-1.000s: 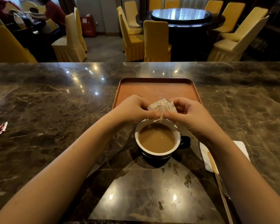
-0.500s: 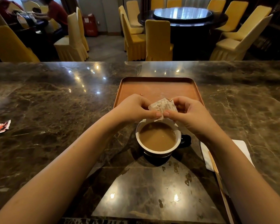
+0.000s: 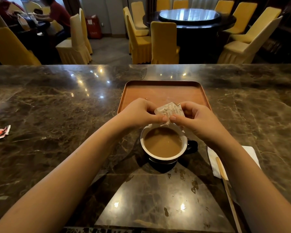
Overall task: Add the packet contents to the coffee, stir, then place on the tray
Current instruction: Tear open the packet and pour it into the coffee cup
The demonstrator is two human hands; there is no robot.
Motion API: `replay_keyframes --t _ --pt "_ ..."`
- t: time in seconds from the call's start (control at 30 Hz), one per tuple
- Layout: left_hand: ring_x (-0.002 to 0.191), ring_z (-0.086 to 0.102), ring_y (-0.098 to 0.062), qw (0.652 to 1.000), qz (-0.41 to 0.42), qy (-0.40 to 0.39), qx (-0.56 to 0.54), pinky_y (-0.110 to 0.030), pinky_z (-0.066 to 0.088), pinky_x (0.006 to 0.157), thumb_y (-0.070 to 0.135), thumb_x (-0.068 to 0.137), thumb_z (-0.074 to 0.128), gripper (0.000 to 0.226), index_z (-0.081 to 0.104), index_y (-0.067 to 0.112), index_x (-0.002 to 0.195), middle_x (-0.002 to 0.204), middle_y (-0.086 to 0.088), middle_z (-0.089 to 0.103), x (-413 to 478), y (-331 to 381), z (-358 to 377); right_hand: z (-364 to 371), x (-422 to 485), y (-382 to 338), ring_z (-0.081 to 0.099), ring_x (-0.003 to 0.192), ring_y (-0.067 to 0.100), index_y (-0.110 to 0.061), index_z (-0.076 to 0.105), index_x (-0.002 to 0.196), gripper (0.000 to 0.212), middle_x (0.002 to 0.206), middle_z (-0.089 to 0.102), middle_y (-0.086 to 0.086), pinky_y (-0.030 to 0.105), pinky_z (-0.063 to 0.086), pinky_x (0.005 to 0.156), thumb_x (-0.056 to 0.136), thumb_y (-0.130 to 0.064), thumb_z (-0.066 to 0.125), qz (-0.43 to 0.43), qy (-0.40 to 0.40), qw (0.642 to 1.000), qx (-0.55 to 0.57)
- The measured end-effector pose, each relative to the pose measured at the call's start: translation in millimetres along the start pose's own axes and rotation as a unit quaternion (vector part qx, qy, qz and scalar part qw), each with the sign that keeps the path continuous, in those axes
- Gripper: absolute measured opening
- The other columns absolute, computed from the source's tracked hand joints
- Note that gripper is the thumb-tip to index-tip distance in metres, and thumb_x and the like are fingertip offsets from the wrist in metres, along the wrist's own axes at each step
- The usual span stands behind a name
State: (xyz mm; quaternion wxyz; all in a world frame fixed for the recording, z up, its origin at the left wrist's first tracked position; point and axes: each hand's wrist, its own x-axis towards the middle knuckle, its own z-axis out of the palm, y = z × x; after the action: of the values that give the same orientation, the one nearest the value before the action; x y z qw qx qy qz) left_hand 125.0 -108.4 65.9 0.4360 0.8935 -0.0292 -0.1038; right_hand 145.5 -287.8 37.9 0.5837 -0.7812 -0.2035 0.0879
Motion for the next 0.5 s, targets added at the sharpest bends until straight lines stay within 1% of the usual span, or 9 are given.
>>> replay_keyframes --t 0.1,0.2,0.27,0.33,0.4,0.43,0.47,0.5 --pt "0.073 0.054 -0.019 1.000 0.003 0.003 -0.002 -0.032 0.046 0.074 0.025 0.077 0.069 0.027 0.070 0.000 0.088 0.093 -0.024 0.068 0.1 0.6 1.6 0.0 0.4 -0.3 0.068 0.085 0.005 -0.022 0.063 0.100 0.027 0.095 0.071 -0.005 0.013 0.052 0.065 0.074 -0.019 0.073 0.006 -0.010 1.000 0.025" --pt "0.073 0.054 -0.018 1.000 -0.003 0.004 -0.005 -0.032 0.045 0.073 0.026 0.076 0.069 0.028 0.070 0.000 0.088 0.094 -0.023 0.068 0.2 0.6 2.2 1.1 1.5 -1.0 0.067 0.085 0.005 -0.021 0.062 0.101 0.028 0.096 0.070 -0.005 0.014 0.053 0.067 0.075 -0.018 0.072 -0.005 -0.001 1.000 0.001" --pt "0.073 0.055 -0.020 1.000 -0.002 0.002 -0.001 -0.034 0.047 0.074 0.025 0.076 0.069 0.028 0.070 0.000 0.088 0.094 -0.023 0.068 0.7 0.4 2.0 2.1 2.4 -1.0 0.065 0.088 0.004 -0.021 0.060 0.103 0.029 0.098 0.067 -0.007 0.013 0.053 0.072 0.076 -0.019 0.071 -0.016 0.009 0.999 -0.030" --pt "0.078 0.058 -0.028 1.000 0.000 0.007 0.009 -0.041 0.050 0.078 0.026 0.076 0.069 0.027 0.070 0.001 0.088 0.094 -0.022 0.069 0.9 0.5 1.8 2.7 2.5 -1.2 0.064 0.089 0.003 -0.024 0.058 0.102 0.029 0.098 0.066 -0.008 0.013 0.053 0.074 0.076 -0.019 0.070 -0.024 0.010 0.999 -0.034" --pt "0.087 0.061 -0.034 1.000 0.001 0.017 0.018 -0.045 0.050 0.082 0.027 0.076 0.069 0.028 0.071 0.003 0.089 0.093 -0.021 0.070 1.0 0.6 1.6 2.7 1.7 -2.4 0.065 0.088 0.002 -0.028 0.058 0.098 0.026 0.097 0.066 -0.009 0.012 0.052 0.070 0.076 -0.021 0.071 -0.028 0.003 0.999 -0.017" --pt "0.088 0.062 -0.035 1.000 0.002 0.019 0.021 -0.045 0.050 0.081 0.028 0.076 0.069 0.028 0.071 0.003 0.089 0.093 -0.021 0.070 1.2 0.4 1.4 2.5 1.3 -3.1 0.065 0.087 0.001 -0.030 0.058 0.096 0.026 0.096 0.067 -0.010 0.012 0.052 0.068 0.075 -0.021 0.071 -0.029 -0.001 1.000 -0.005" --pt "0.084 0.062 -0.034 1.000 0.002 0.019 0.022 -0.043 0.051 0.078 0.029 0.076 0.069 0.028 0.071 0.004 0.088 0.091 -0.020 0.070 1.3 0.1 1.2 2.4 1.2 -3.5 0.065 0.086 0.000 -0.031 0.058 0.094 0.025 0.096 0.067 -0.010 0.011 0.052 0.067 0.075 -0.020 0.071 -0.031 -0.002 1.000 0.003" --pt "0.075 0.060 -0.031 1.000 0.002 0.016 0.020 -0.039 0.051 0.072 0.030 0.076 0.070 0.028 0.071 0.004 0.086 0.088 -0.019 0.070 1.4 -0.3 0.8 2.2 1.4 -3.8 0.065 0.086 0.000 -0.031 0.058 0.093 0.025 0.095 0.067 -0.009 0.011 0.052 0.067 0.075 -0.019 0.071 -0.032 -0.002 0.999 0.004"
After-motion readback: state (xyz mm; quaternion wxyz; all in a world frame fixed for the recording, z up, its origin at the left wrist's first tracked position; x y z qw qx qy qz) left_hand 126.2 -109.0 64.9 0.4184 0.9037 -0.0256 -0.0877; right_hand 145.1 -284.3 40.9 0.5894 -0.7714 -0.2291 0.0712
